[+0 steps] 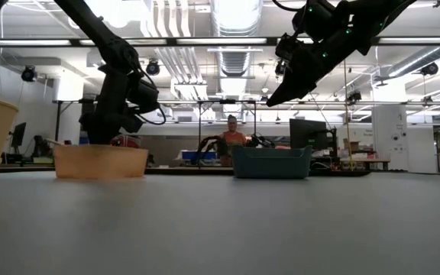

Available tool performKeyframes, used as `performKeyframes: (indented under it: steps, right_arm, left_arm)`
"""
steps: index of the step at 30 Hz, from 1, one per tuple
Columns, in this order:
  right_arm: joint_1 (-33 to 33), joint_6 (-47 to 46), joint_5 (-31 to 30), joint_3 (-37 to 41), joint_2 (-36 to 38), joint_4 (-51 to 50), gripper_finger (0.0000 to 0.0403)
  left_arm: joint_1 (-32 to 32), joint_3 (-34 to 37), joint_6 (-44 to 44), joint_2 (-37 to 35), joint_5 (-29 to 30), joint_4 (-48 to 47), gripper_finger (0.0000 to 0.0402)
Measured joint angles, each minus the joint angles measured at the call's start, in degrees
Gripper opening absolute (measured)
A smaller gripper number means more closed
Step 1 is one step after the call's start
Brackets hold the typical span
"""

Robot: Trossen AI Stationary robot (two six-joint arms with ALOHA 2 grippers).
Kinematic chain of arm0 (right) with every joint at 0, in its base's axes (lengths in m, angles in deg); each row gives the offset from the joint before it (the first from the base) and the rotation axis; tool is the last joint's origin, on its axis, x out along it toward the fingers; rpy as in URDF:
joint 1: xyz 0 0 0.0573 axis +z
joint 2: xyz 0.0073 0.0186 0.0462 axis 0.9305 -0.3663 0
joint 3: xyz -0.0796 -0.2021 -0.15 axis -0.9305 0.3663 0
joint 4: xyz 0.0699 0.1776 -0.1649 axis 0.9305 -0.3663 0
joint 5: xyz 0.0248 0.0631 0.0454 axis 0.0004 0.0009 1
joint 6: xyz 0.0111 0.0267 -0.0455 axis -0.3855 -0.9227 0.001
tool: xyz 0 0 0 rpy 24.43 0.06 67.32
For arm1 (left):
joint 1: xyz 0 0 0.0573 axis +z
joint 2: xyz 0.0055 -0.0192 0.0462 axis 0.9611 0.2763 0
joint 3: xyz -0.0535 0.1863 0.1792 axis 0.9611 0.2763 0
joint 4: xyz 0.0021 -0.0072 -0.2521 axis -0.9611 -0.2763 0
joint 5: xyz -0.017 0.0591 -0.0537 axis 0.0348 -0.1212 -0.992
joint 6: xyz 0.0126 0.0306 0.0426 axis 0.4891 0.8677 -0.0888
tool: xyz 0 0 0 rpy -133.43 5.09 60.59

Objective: Sort silverware by color (type)
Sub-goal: Adjust the gold fork into the orange bin

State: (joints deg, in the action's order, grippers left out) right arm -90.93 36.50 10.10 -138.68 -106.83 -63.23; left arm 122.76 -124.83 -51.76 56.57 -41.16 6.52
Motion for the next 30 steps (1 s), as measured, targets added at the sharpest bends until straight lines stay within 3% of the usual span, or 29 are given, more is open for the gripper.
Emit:
performKeyframes:
  steps: [12,18,26,30]
  right_arm:
    - [0.0,0.0,0.0,0.0,0.0,0.0,0.0013]
    - [0.0,0.2,0.0,0.0,0.0,0.0,0.0013]
    - [0.0,0.5,0.0,0.0,0.0,0.0,0.0013]
    - [0.0,0.6,0.0,0.0,0.0,0.0,0.0013]
  left_arm:
    - [0.0,-2.9,-0.5,-0.4,0.0,-2.9,0.0002]
    - [0.0,-7.0,-0.5,-0.5,6.6,-6.7,0.0002]
    - [0.0,-8.8,-0.3,-0.5,8.4,-7.9,0.0002]
    - [0.0,-7.7,-0.2,-0.4,14.4,-8.3,0.0002]
